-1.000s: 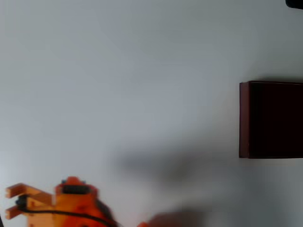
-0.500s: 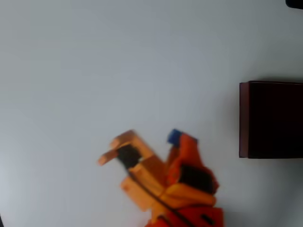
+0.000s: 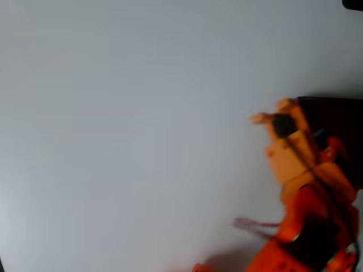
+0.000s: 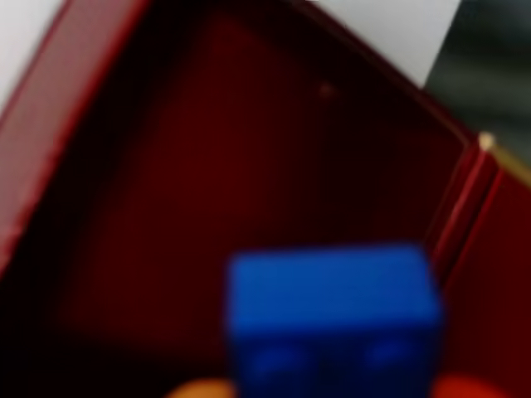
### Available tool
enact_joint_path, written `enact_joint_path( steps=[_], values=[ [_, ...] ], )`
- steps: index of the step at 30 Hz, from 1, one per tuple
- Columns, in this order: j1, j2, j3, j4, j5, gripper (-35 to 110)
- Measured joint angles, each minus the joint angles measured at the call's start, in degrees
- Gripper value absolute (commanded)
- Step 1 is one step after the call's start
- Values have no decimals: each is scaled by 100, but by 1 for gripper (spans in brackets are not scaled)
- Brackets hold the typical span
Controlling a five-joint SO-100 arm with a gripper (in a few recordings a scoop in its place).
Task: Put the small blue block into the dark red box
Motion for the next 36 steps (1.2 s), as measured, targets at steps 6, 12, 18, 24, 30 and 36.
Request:
enact_joint_path(
  steps=[6,12,18,24,30,36],
  values=[
    [536,-2074,-1046,-220,9,1],
    [765,-3454,-1696,-149,202,12],
    [738,-3665,-1775,167,352,18],
    [404,-2215,-826,325,167,12],
    [-993,650,1072,325,-396,0],
    [-2927,3612,2839,369,-580,0]
  ],
)
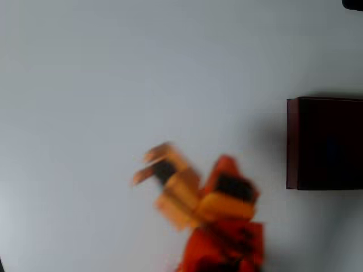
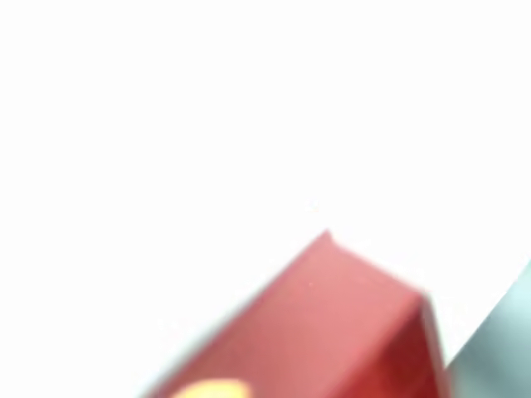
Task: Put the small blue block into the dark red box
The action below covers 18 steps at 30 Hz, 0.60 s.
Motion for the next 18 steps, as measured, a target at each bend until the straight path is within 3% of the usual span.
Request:
enact_joint_path(
  steps=[9,18],
  values=[
    [-2250,3604,2549,501,-598,0],
    [-3103,4008,3489,598,-1178,0]
  ],
)
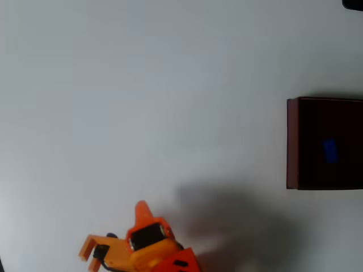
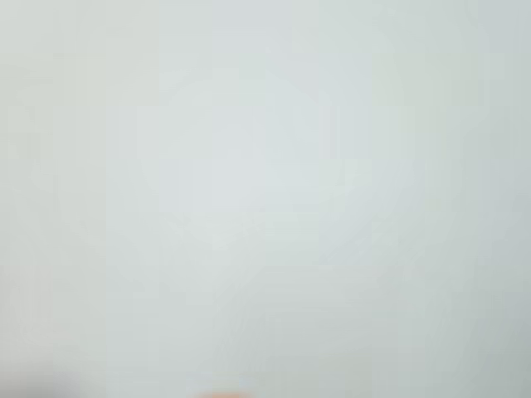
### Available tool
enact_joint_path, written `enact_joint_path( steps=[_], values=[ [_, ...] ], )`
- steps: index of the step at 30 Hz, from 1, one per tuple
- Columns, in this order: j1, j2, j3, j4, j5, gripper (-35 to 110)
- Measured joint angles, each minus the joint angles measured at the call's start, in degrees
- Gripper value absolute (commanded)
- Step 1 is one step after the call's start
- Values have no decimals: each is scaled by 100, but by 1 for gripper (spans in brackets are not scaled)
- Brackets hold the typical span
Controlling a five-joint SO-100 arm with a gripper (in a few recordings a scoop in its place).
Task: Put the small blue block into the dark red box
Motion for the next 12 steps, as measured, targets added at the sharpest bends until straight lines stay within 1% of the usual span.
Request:
enact_joint_path(
  steps=[12],
  values=[
    [-70,35,413,-44,-44,0]
  ],
)
